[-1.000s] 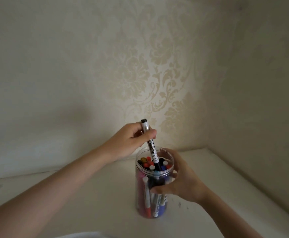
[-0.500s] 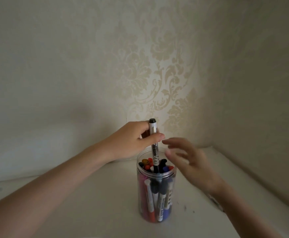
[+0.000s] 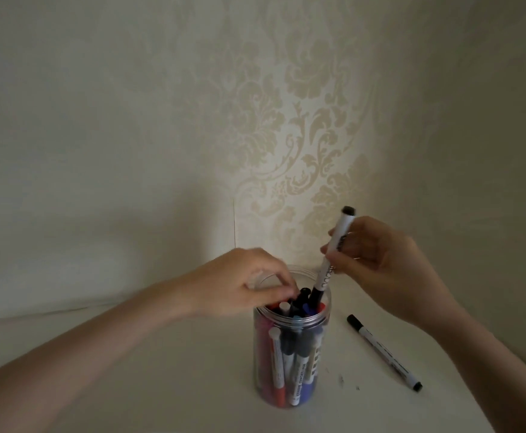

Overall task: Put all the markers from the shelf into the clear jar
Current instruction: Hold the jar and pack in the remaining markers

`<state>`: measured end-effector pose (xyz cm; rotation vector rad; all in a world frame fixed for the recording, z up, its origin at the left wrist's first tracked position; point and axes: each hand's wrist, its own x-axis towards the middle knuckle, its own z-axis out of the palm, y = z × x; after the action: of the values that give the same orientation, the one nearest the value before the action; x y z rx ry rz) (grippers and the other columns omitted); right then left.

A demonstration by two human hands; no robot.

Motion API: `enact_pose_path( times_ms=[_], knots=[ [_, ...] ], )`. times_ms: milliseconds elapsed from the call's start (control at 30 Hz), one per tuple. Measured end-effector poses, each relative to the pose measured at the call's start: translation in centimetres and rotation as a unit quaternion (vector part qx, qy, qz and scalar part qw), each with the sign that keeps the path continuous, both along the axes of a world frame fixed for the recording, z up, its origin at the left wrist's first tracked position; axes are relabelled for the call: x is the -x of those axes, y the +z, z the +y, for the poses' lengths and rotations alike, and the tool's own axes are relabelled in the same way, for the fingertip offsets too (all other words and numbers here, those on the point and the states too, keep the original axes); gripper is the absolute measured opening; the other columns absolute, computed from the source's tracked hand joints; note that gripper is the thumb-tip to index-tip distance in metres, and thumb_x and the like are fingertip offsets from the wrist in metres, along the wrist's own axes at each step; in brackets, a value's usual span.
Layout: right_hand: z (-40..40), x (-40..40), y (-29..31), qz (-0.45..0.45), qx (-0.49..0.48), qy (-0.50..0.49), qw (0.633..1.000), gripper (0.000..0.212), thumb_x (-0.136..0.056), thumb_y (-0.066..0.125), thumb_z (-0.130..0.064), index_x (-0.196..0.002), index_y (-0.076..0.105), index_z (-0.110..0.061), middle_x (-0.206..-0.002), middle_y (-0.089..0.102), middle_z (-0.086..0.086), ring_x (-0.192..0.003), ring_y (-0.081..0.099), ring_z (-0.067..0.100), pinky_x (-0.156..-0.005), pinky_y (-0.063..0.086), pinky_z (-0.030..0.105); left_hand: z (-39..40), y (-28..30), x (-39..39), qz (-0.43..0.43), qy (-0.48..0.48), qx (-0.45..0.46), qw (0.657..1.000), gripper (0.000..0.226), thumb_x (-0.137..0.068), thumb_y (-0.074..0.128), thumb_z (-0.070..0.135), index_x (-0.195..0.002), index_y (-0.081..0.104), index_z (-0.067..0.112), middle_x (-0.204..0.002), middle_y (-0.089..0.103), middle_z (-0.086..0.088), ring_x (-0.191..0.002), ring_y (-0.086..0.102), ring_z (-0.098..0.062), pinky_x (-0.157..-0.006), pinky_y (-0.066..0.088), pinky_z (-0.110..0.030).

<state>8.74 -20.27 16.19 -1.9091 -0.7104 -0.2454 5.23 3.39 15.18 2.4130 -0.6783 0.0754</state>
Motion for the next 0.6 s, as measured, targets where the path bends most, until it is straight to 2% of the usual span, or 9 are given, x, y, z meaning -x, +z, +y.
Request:
enact_pose_path(
  times_ms=[100,167,233,300,367,467,600],
  knots=[
    [0.0,-0.6,0.1,0.011,-0.015,0.001,1.000,0.033,-0.084,0.070,-0.013,-0.111,0.052,-0.020,-0.091,0.076,-0.010,-0.084,0.073,0.007,-0.080,0.058,0.022,-0.1,-0.7,-0.3,-0.016,-0.037,-0.110,0.993,0.026,-0.103,0.052,0.033,-0.119,0.072,0.028,-0.116,0.070,0.019,-0.115,0.057,0.002,-0.110,0.034,-0.027],
    [0.3,-0.8,0.0,-0.013,-0.014,-0.007,1.000,0.039,-0.085,0.069,-0.014,-0.116,0.047,-0.023,-0.093,0.076,-0.009,-0.086,0.072,0.005,-0.081,0.059,0.025,0.1,-0.7,-0.6,-0.039,-0.044,-0.156,0.986,0.034,-0.106,0.041,0.038,-0.119,0.071,0.028,-0.123,0.067,0.019,-0.121,0.054,0.003,-0.119,0.018,-0.030],
    [0.9,-0.9,0.0,-0.037,-0.015,-0.006,0.999,0.045,-0.085,0.069,-0.013,-0.119,0.043,-0.028,-0.094,0.076,-0.007,-0.086,0.072,0.006,-0.080,0.059,0.027,0.4,-0.6,-0.7,-0.080,-0.053,-0.198,0.976,0.044,-0.105,0.031,0.046,-0.114,0.071,0.030,-0.122,0.067,0.020,-0.123,0.050,0.004,-0.121,0.011,-0.033],
    [1.5,-0.9,-0.2,-0.054,-0.009,0.008,0.998,0.050,-0.085,0.069,-0.011,-0.121,0.041,-0.032,-0.093,0.075,-0.006,-0.086,0.072,0.005,-0.080,0.058,0.024,0.5,-0.7,-0.5,-0.155,-0.053,-0.260,0.952,0.054,-0.105,0.022,0.049,-0.105,0.072,0.030,-0.116,0.069,0.022,-0.120,0.046,0.002,-0.116,0.017,-0.034],
    [2.1,-0.9,-0.4,-0.089,0.009,0.013,0.996,0.050,-0.086,0.068,-0.010,-0.122,0.040,-0.031,-0.093,0.074,-0.007,-0.088,0.071,0.001,-0.080,0.056,0.017,0.4,-0.7,-0.3,-0.209,-0.050,-0.281,0.935,0.057,-0.105,0.020,0.049,-0.101,0.073,0.030,-0.114,0.069,0.022,-0.110,0.045,-0.004,-0.101,0.028,-0.030],
    [2.6,-0.8,-0.7,-0.118,0.012,0.010,0.993,0.048,-0.086,0.067,-0.011,-0.121,0.041,-0.032,-0.096,0.072,-0.007,-0.089,0.069,-0.003,-0.077,0.054,0.011,0.3,-0.4,0.0,-0.208,-0.061,-0.258,0.941,0.054,-0.106,0.023,0.044,-0.106,0.074,0.026,-0.116,0.070,0.017,-0.094,0.048,-0.011,-0.086,0.033,-0.021],
    [2.9,-0.9,-0.9,-0.106,-0.018,0.001,0.994,0.037,-0.089,0.063,-0.017,-0.117,0.041,-0.030,-0.092,0.073,-0.003,-0.085,0.071,0.006,-0.074,0.059,0.023,-0.1,-0.5,0.4,-0.194,-0.024,-0.330,0.923,0.065,-0.103,0.003,0.048,-0.110,0.067,0.035,-0.110,0.068,0.021,-0.092,0.036,-0.008,-0.087,0.034,-0.026]
  ],
)
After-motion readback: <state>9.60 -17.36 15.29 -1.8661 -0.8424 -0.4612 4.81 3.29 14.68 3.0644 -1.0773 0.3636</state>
